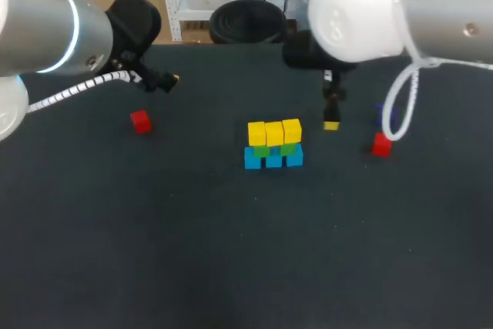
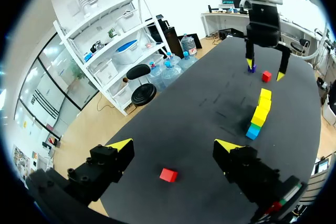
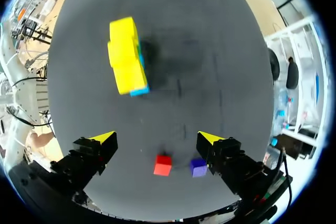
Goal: Place the blue cubes, place green cubes on the blue cubes, place the yellow cubes on the green cubes, then place the red cubes on the yellow cubes, and place purple cube on the red cubes.
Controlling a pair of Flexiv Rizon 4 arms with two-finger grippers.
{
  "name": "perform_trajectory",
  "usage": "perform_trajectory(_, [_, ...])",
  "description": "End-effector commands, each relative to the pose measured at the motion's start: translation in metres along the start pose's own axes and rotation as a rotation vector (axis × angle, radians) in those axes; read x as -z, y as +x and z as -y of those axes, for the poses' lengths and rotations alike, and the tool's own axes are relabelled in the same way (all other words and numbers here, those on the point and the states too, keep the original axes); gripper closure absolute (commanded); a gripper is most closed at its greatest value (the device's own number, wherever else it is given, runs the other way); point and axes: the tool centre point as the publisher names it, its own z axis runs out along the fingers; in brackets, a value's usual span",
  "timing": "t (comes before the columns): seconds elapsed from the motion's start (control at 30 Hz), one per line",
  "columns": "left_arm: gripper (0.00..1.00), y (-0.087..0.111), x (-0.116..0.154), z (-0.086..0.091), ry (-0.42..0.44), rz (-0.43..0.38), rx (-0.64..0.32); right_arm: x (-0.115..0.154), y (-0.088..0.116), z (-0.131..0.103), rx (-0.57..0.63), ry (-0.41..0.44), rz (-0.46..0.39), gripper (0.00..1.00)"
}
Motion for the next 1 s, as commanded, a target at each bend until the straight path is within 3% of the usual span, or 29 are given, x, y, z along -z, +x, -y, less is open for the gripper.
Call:
perform_trajectory(0.03, [0.00, 0.000, 0.000, -0.001, 0.003, 0.002, -0.001, -0.011, 0.019, -0.001, -0.017, 0.009, 0.011, 0.00])
perform_trajectory(0.33, [0.00, 0.000, 0.000, -0.001, 0.003, 0.002, -0.001, -0.040, 0.053, 0.004, -0.104, -0.048, -0.013, 0.00])
perform_trajectory(0.57, [0.00, 0.000, 0.000, -0.001, 0.003, 0.002, -0.001, -0.049, 0.076, 0.008, -0.155, -0.053, -0.019, 0.00])
perform_trajectory(1.0, [0.00, 0.000, 0.000, -0.001, 0.003, 0.002, -0.001, -0.057, 0.093, -0.008, -0.171, -0.066, -0.025, 0.05])
